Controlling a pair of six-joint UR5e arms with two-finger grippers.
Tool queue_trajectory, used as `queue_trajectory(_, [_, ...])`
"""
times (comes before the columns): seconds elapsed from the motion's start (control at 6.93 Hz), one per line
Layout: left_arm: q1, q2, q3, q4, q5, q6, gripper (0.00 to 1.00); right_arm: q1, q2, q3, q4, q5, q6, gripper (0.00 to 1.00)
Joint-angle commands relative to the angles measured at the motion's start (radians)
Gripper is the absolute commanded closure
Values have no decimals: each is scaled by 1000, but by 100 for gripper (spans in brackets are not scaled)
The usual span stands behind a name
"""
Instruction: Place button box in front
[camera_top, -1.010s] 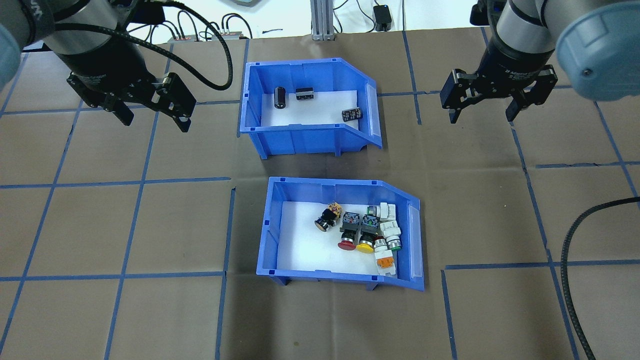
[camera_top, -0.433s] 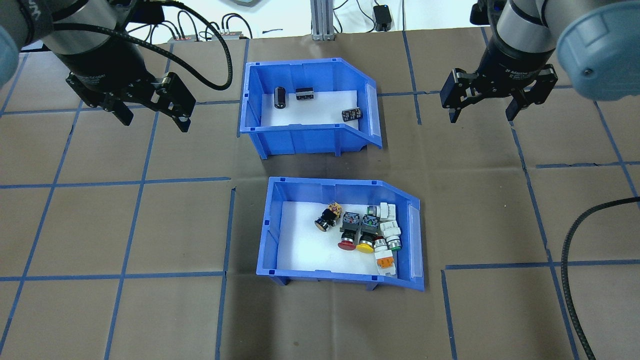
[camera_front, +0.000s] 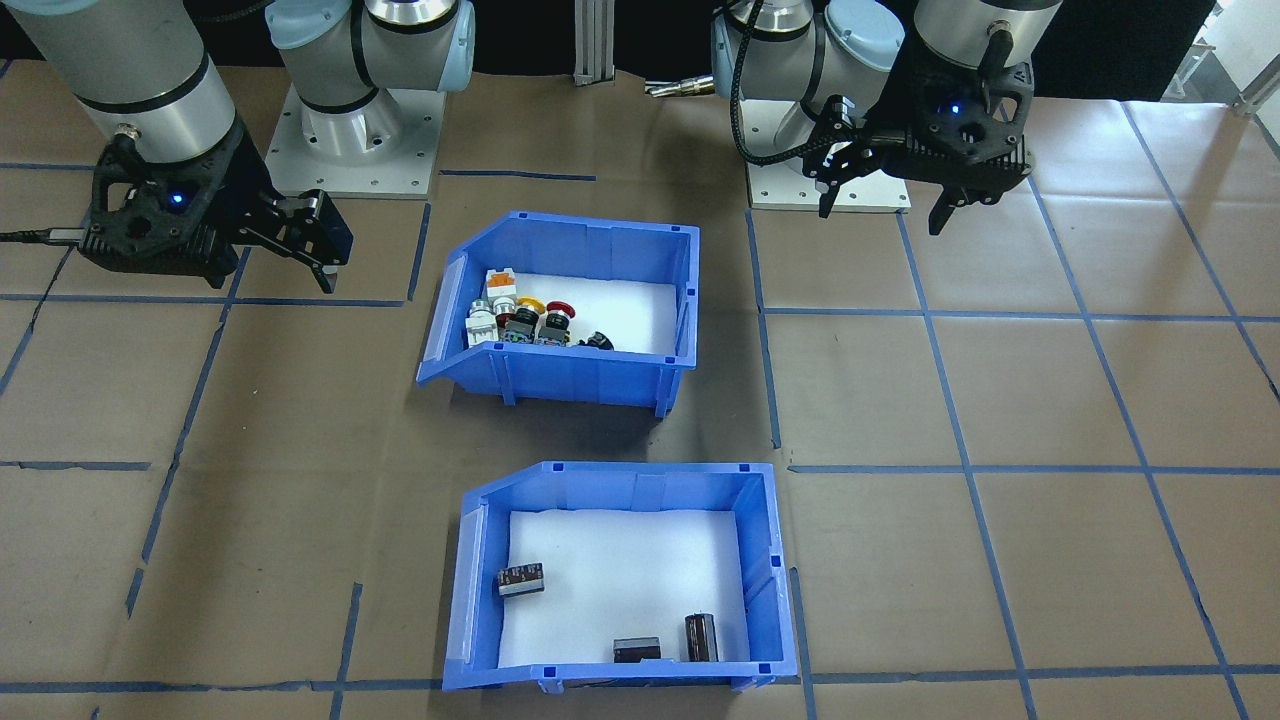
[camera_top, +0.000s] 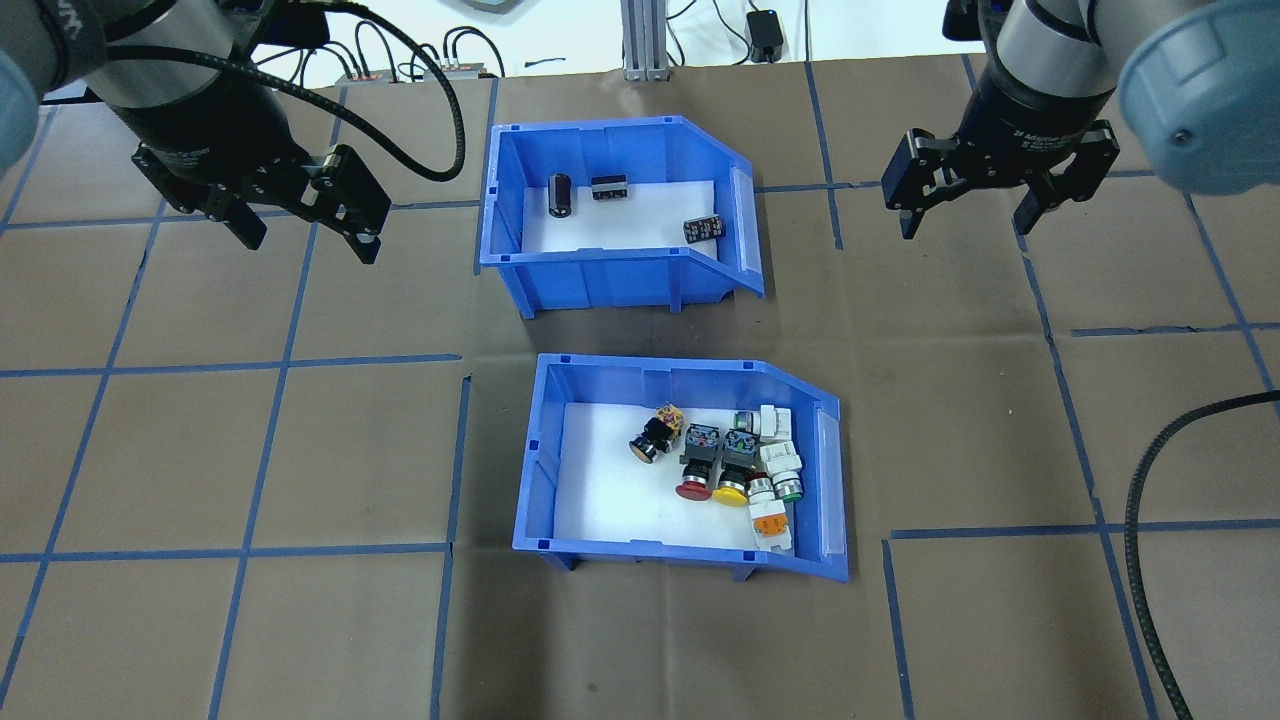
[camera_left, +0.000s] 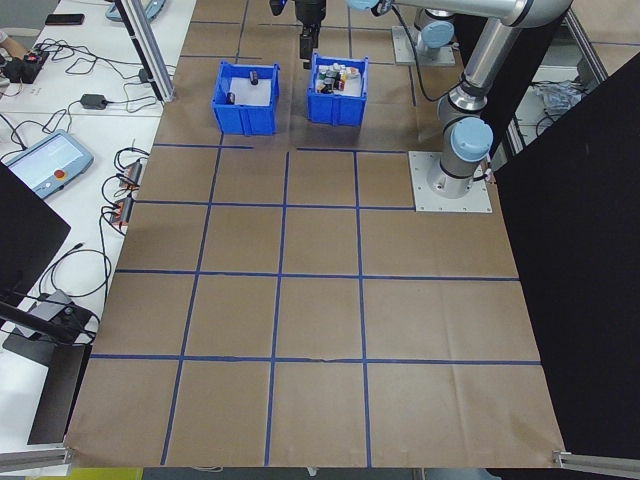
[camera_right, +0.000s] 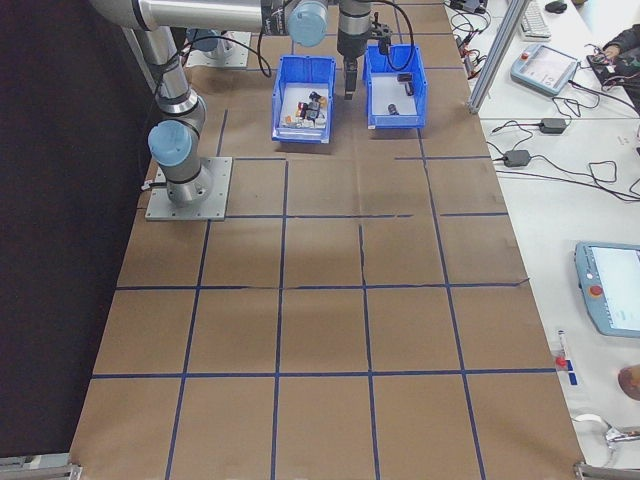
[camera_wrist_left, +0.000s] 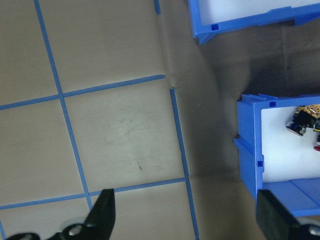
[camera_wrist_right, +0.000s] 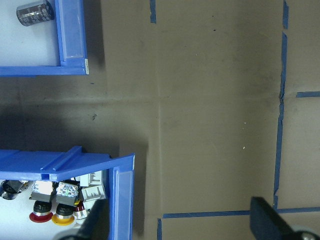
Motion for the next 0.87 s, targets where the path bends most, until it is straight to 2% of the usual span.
queue_trajectory(0.0, [-1,-10,1,0,8,2,1,1,-3,-3,-2,3,-100,0])
queue_trajectory(0.29, [-1,-22,-7,67,19,-72,1,-3,22,-26,-21,4,-200,0])
queue_trajectory(0.58, [-6,13,-77,77,17,-334,0,4,118,-134,-16,50,-340,0])
queue_trajectory(0.72, [-6,11,-111,78,17,-496,0,8,169,-190,-6,53,-461,0])
